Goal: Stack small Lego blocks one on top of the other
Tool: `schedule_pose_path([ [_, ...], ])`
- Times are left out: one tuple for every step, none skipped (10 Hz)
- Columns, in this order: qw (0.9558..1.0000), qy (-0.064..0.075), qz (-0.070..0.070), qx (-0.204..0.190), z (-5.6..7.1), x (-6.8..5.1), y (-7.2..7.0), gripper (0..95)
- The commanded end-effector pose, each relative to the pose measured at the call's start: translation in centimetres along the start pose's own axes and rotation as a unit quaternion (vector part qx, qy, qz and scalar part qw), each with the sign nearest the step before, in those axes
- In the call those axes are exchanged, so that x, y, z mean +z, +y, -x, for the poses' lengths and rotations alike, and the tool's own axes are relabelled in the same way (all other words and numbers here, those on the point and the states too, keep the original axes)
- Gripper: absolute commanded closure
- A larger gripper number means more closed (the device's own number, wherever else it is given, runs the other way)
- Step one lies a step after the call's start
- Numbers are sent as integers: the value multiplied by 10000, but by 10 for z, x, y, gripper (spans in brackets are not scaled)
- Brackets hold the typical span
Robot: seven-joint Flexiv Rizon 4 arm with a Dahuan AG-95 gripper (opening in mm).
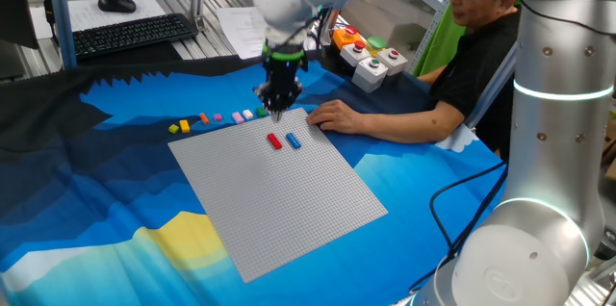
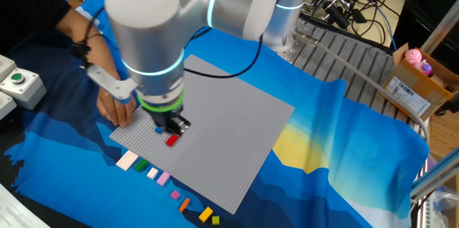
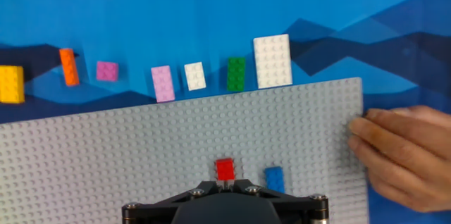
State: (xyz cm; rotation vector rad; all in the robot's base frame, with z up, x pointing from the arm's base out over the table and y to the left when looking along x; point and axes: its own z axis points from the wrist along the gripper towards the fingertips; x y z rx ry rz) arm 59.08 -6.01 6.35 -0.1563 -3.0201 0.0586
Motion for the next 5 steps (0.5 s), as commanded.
schedule_pose_path([
  [9999,82,87,-13,14,-14,-8,950],
  [9999,74,78,-1,15,-16,-11,950],
  [9999,85,74,19,15,-19,-12,950],
  [9999,93,81,48,13,-22,-14,950],
  [9999,88,56,86,12,-24,-15,950],
])
